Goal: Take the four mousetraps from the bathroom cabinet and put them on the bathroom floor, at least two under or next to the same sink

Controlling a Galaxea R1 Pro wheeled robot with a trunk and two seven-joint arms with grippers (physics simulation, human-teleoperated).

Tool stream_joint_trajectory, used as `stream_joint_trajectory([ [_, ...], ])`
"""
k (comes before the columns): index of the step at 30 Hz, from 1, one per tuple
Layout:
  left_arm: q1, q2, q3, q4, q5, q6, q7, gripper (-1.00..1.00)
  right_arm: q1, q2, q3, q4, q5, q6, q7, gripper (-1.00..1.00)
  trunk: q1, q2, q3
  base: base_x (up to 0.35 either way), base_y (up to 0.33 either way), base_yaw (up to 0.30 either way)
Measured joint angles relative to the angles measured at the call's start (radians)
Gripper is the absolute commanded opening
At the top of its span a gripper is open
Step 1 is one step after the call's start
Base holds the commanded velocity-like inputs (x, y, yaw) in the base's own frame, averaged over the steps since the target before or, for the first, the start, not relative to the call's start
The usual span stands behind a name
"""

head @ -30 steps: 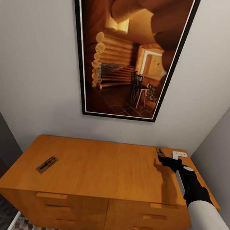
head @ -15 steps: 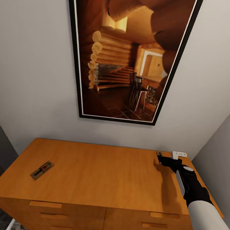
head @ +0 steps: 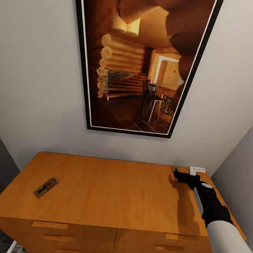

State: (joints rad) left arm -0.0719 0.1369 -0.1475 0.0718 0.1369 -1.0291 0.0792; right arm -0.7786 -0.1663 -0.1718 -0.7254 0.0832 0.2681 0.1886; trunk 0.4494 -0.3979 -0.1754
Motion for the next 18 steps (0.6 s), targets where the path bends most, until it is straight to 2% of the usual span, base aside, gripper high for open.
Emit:
stream_joint_trajectory([
  [18, 0.000, 0.000, 0.000, 0.000, 0.000, 0.000, 0.000, 1.00, 0.000, 0.000, 0.001, 0.000, 0.001, 0.056, -0.005, 1.00, 0.000, 0.000, 0.000, 0.000, 0.000, 0.000],
])
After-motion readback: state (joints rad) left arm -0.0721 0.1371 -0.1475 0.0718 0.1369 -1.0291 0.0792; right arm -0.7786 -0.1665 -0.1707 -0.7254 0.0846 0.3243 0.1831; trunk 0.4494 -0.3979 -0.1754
